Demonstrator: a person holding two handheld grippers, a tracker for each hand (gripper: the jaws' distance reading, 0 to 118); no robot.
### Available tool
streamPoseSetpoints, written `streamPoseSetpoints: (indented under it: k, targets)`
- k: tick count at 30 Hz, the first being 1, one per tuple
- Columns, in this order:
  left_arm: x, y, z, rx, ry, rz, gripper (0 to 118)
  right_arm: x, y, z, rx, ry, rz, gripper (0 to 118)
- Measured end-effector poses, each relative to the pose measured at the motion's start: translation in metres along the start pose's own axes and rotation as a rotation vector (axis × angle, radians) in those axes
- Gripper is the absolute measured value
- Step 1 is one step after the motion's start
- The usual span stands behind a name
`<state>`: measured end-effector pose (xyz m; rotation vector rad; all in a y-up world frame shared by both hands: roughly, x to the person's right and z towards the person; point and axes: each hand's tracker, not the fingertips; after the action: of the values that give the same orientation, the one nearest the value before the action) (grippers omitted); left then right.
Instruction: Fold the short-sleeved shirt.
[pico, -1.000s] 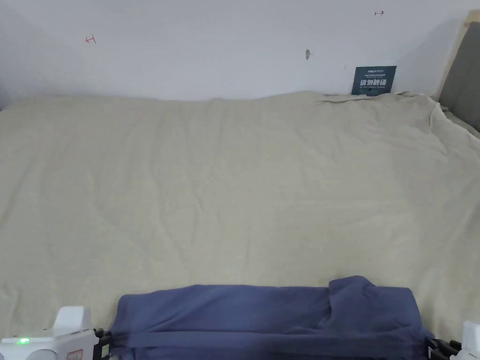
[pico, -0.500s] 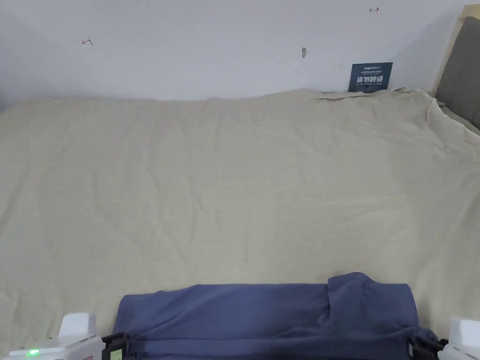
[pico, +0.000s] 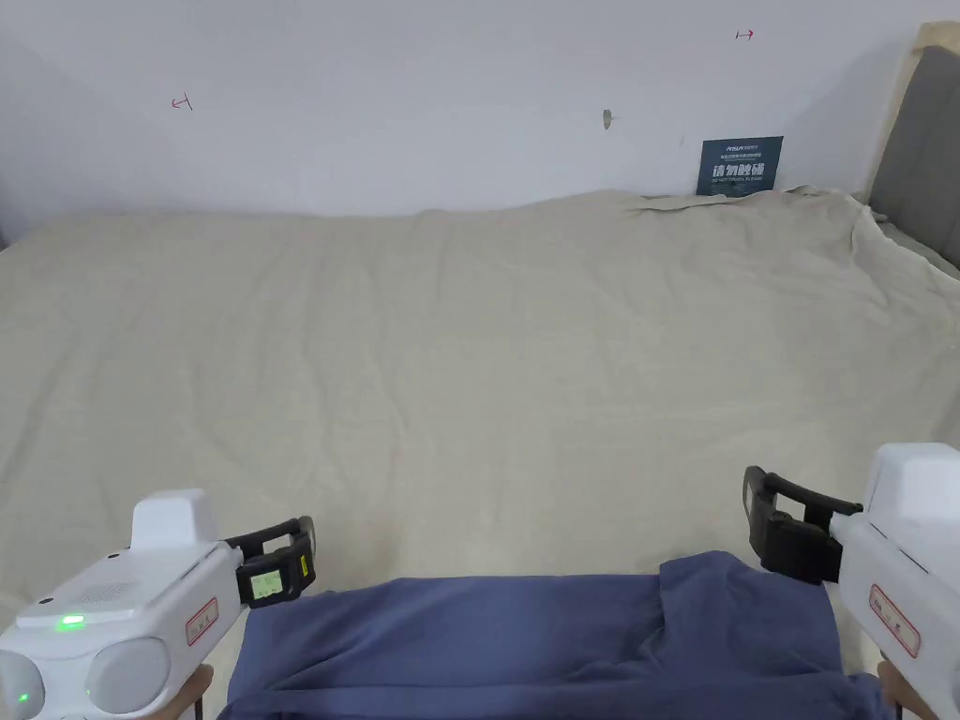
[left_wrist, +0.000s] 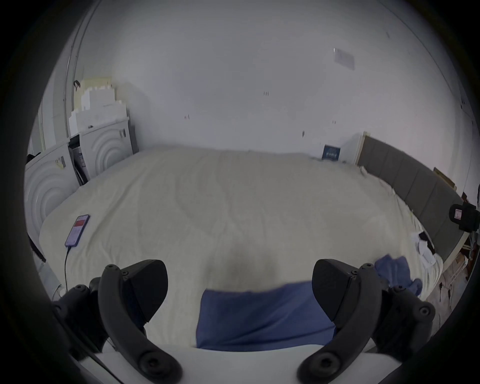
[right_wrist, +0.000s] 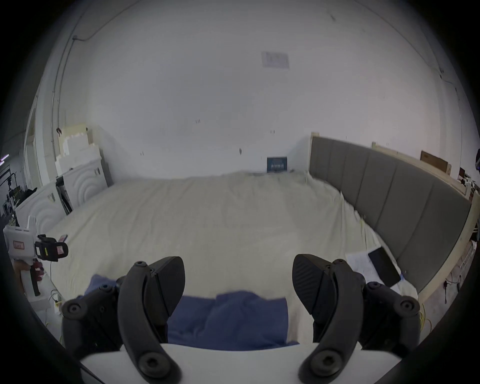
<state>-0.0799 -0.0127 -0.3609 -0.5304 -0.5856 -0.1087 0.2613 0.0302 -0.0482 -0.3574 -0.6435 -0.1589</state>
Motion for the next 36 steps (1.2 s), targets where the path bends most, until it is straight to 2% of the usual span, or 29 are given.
streamPoseSetpoints:
  k: [3, 5, 8, 9, 10, 11, 13, 14, 15, 17, 22, 25, 29, 34, 35, 36]
  targets:
    - [0.007, 0.008, 0.001, 0.023, -0.044, 0.037, 114, -0.011, 0.006, 0.001, 0.052, -0.016, 0.013, 89]
    - [0.012, 0.008, -0.001, 0.042, -0.043, 0.035, 109, -0.016, 0.005, 0.001, 0.067, -0.026, 0.022, 88]
    - [0.022, 0.004, 0.001, 0.123, -0.022, 0.007, 79, -0.021, 0.003, 0.000, 0.076, -0.033, 0.041, 87]
    - [0.025, 0.003, 0.001, 0.139, 0.004, -0.009, 68, -0.023, 0.001, 0.001, 0.080, -0.042, 0.047, 83]
    - [0.027, 0.001, 0.002, 0.155, 0.013, -0.020, 60, -0.024, 0.000, 0.000, 0.081, -0.043, 0.048, 76]
    - [0.029, -0.001, 0.002, 0.177, 0.018, -0.025, 52, -0.025, -0.001, 0.000, 0.084, -0.045, 0.054, 63]
    - [0.032, -0.006, 0.003, 0.210, 0.020, -0.030, 19, -0.028, -0.004, 0.000, 0.087, -0.056, 0.058, 18]
    - [0.032, -0.007, 0.003, 0.218, 0.022, -0.029, 5, -0.026, -0.005, -0.002, 0.090, -0.064, 0.063, 1]
    - [0.032, -0.008, 0.003, 0.219, 0.013, -0.031, 0, -0.026, -0.007, -0.001, 0.095, -0.071, 0.060, 1]
    - [0.030, -0.008, 0.005, 0.211, -0.040, -0.016, 0, -0.023, -0.007, 0.000, 0.092, -0.034, 0.046, 0]
    - [0.021, -0.008, 0.000, 0.155, -0.042, -0.025, 0, -0.021, -0.006, -0.003, 0.090, -0.050, 0.058, 0]
    - [0.002, -0.008, -0.012, 0.030, -0.098, 0.043, 0, -0.020, -0.004, -0.003, 0.084, -0.040, 0.053, 0]
    - [-0.037, -0.011, -0.039, -0.182, -0.251, 0.179, 0, -0.020, -0.004, -0.005, 0.074, -0.038, 0.068, 0]
    - [-0.083, -0.024, -0.072, -0.344, -0.289, 0.236, 0, -0.019, -0.003, -0.008, 0.059, -0.038, 0.069, 0]
    - [-0.089, -0.026, -0.077, -0.377, -0.312, 0.244, 3, -0.019, -0.003, -0.009, 0.058, -0.039, 0.069, 0]
    - [-0.095, -0.030, -0.083, -0.398, -0.303, 0.259, 12, -0.019, -0.003, -0.010, 0.055, -0.040, 0.068, 0]
